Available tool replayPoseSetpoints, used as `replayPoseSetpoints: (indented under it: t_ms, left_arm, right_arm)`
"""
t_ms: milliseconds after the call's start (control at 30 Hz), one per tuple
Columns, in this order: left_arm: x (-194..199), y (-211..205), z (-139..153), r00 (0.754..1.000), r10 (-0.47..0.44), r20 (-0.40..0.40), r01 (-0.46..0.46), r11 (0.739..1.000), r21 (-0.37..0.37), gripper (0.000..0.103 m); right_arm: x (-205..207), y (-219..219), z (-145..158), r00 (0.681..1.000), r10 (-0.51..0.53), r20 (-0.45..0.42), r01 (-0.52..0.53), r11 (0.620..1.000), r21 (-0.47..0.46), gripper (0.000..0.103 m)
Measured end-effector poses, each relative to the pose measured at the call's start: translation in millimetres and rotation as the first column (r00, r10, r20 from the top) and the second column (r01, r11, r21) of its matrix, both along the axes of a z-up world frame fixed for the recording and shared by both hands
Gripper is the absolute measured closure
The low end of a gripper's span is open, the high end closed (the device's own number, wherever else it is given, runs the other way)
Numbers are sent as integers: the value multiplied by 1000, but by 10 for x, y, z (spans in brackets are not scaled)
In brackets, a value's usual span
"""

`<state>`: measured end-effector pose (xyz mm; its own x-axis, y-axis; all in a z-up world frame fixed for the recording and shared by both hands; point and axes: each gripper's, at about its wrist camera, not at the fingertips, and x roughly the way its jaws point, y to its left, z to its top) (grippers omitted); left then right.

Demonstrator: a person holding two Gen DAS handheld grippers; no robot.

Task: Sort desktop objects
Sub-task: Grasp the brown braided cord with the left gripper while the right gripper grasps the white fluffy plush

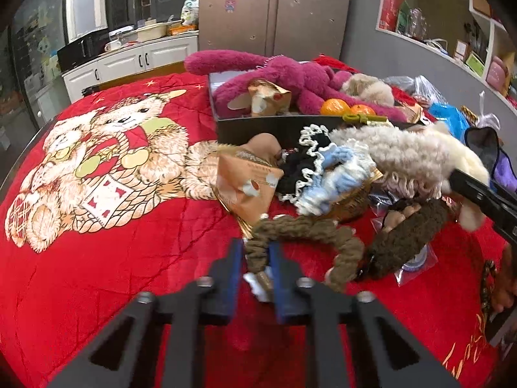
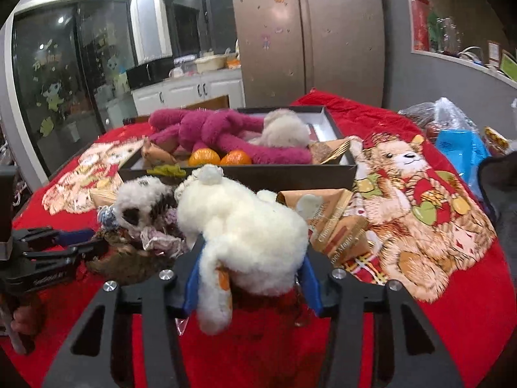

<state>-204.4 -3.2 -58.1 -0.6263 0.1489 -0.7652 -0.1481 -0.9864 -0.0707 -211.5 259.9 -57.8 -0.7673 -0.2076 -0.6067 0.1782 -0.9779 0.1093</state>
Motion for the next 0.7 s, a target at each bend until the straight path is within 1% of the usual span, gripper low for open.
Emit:
replayPoseSetpoints:
  t_ms: [67, 200, 267, 300, 367, 433, 500, 533, 600, 700]
  left_arm:
    - [9, -12, 7, 1000, 6, -3, -6, 1000, 5, 92]
    - [114, 3, 44, 1000, 7, -30, -7, 1000, -7, 94]
    - [228, 4, 131, 995, 12, -99, -13, 1000, -13, 94]
    - [315, 10, 200, 988, 8, -157, -10, 1000, -12, 94]
    - [449, 49, 293, 971, -8, -238, 2, 1000, -27, 94]
    - [584, 137, 368, 948, -45, -314, 27, 998, -61, 94]
    - [656, 206, 408, 933, -77, -352, 49, 995, -89, 94]
    - [683, 238, 423, 926, -85, -368, 49, 993, -108, 94]
    - [702, 249, 437, 921, -91, -378, 51, 992, -115, 94]
    - [655, 218, 436, 927, -91, -364, 59, 993, -99, 94]
  right_arm:
    - [71, 22, 27, 1000, -6, -7, 6, 1000, -14, 51]
    - [243, 29, 139, 998, -13, -55, 11, 1000, -28, 51]
    - [308, 35, 204, 997, -14, -82, 11, 999, -42, 51]
    - [351, 29, 247, 995, -8, -101, 3, 999, -47, 51]
    - [396, 14, 285, 993, 1, -117, -6, 999, -44, 51]
    - [432, -3, 306, 992, -2, -123, -2, 999, -36, 51]
    - [450, -13, 310, 992, -2, -126, -2, 1000, -28, 51]
    - [456, -12, 311, 992, -6, -127, 2, 1000, -26, 51]
    - [454, -8, 303, 992, -11, -125, 7, 1000, -27, 51]
    - [449, 17, 289, 993, -21, -115, 17, 999, -37, 51]
